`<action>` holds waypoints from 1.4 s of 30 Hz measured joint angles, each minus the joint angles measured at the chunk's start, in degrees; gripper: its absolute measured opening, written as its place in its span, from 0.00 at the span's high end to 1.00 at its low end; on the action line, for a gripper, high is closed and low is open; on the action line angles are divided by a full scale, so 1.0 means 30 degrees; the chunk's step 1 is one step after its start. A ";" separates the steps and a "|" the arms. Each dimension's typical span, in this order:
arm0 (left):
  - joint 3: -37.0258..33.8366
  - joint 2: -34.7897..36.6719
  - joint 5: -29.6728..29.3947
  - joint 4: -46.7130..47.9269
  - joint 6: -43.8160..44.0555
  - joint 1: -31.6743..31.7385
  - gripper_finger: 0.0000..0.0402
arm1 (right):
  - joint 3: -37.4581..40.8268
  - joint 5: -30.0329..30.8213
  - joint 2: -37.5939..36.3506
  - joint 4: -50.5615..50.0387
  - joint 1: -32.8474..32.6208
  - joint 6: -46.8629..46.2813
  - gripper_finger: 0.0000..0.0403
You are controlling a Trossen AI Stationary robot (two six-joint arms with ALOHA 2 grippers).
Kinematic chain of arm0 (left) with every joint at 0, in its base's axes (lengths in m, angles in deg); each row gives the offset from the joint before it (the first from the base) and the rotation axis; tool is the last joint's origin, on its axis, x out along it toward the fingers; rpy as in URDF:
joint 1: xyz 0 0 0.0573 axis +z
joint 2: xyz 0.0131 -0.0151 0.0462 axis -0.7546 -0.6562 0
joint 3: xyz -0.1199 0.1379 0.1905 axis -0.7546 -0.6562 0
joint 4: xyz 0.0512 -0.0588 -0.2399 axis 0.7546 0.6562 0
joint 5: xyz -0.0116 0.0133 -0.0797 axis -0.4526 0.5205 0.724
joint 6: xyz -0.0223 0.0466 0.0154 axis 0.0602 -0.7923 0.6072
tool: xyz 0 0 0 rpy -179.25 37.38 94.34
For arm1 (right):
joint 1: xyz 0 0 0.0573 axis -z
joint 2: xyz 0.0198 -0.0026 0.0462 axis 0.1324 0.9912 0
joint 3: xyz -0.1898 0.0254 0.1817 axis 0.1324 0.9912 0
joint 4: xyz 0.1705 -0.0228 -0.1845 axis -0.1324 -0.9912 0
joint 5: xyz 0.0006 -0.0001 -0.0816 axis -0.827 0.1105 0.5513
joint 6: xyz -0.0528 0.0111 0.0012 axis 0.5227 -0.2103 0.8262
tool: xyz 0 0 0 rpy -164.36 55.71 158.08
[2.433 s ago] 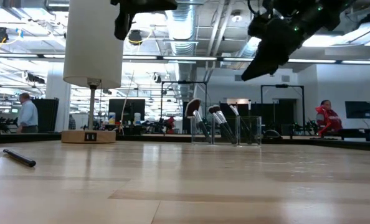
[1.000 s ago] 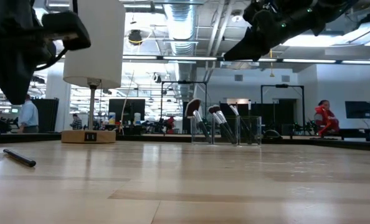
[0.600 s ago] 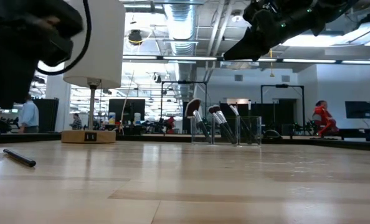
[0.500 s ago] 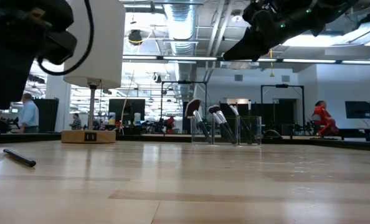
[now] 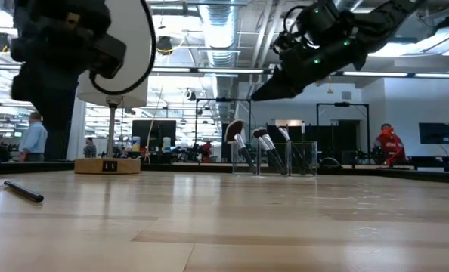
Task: Put items in baskets/containers
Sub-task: Put the black eyeshadow brush into the transparent organizer
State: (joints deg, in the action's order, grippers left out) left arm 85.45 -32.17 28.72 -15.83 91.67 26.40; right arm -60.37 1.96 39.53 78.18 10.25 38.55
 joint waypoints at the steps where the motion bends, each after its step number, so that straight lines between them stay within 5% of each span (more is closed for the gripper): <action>1: 0.0000 0.0000 -0.0034 0.0018 0.1051 0.0076 0.76 | -0.0175 0.0007 -0.0095 -0.0106 0.0138 -0.0011 0.86; 4: 0.0000 0.0000 0.0024 0.0024 0.4013 0.0250 0.76 | -0.0604 0.0093 -0.0675 0.0085 0.0452 -0.0143 0.86; 9: 0.0000 0.0000 0.3107 0.0459 0.6949 -0.0699 0.76 | -0.1031 0.0117 -0.1715 0.0320 0.0814 0.0634 0.86; 15: 0.0000 0.0000 0.3623 0.0183 0.7756 -0.2267 0.76 | -0.1802 0.0062 -0.2666 0.0285 0.1112 -0.0109 0.86; 21: 0.0000 0.0000 -0.4552 -0.2751 0.1985 -0.2025 0.76 | -0.2553 0.0320 -0.3162 -0.1538 0.0642 -0.1709 0.86; 24: 0.0000 0.0007 -0.7207 -0.5811 -0.2612 -0.1363 0.76 | -0.3023 0.2189 -0.3282 -0.3681 -0.0583 -0.1943 0.86; 31: 0.0000 0.0000 -0.5600 -1.0797 -1.0438 0.1364 0.76 | -0.5137 0.6375 -0.3303 -1.3243 -0.4478 -0.5006 0.86; 42: 0.0000 0.0000 -0.5415 -1.9052 -1.9300 0.4023 0.76 | -0.5985 0.5115 -0.3475 -2.2118 -0.8348 -1.7307 0.86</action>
State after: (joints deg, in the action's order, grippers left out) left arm 85.45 -32.17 12.48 -72.98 33.77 38.46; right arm -78.32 17.31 29.10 11.83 -14.80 -13.37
